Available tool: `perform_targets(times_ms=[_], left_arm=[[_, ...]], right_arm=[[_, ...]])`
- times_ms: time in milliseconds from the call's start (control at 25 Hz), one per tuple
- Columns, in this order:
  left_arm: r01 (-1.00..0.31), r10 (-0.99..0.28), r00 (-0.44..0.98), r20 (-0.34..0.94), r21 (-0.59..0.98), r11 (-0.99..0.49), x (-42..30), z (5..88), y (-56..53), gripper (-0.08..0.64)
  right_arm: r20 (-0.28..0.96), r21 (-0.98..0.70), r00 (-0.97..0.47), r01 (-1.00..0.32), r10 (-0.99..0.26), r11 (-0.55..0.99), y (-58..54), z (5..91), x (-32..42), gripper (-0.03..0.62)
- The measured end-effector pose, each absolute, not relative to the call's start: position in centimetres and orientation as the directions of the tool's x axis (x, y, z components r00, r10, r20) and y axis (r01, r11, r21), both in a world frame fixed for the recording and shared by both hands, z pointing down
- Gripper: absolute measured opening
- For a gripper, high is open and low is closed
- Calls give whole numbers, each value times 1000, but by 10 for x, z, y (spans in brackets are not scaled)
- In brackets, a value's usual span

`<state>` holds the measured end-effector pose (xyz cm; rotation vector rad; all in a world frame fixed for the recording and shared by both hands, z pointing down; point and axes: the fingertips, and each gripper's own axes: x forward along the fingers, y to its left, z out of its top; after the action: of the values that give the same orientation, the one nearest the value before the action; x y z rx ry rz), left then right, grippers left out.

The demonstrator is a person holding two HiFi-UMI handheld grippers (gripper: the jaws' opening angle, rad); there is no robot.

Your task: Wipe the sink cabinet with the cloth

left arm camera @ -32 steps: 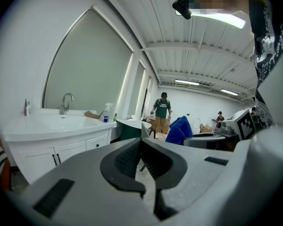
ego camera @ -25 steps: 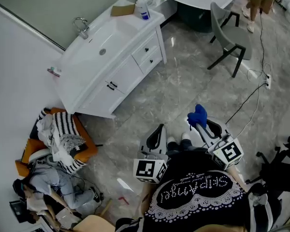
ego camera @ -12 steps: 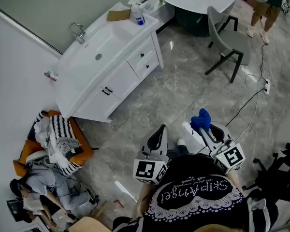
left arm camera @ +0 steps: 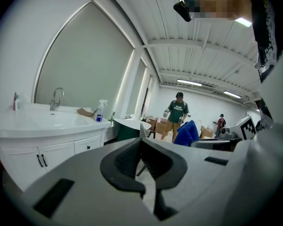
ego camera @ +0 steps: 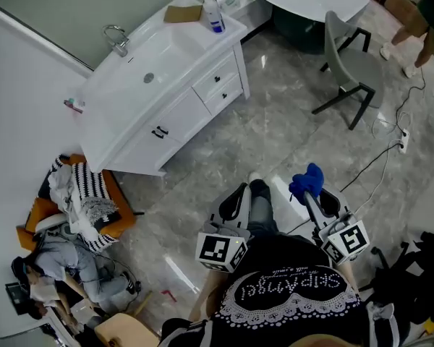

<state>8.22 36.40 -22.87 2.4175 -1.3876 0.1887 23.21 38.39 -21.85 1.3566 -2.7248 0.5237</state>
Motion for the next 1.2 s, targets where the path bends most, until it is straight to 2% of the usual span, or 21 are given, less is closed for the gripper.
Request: perform_targets(times_ms=[320,560,840,1200], left_arm=[[-853,-794,516,320,276,-443,82,-220,269,5],[-832,-774,550,314,284,-476,80,-224,198,5],[-827,-778,555,294,294,-478,73,-229,163,5],[-946,-911,257,322,276,-169,-12,-222,161,5]], right_arm=[[205,-269,-598,-796,-775,543,287,-223,224,92],[181,-236,-506,-855,-843,463,216,-237,239,91],[247,-247,-484,-869,-840,428,178,-221,241,91],[301,-233,-592,-806,-748,545,111,-210,195,92]])
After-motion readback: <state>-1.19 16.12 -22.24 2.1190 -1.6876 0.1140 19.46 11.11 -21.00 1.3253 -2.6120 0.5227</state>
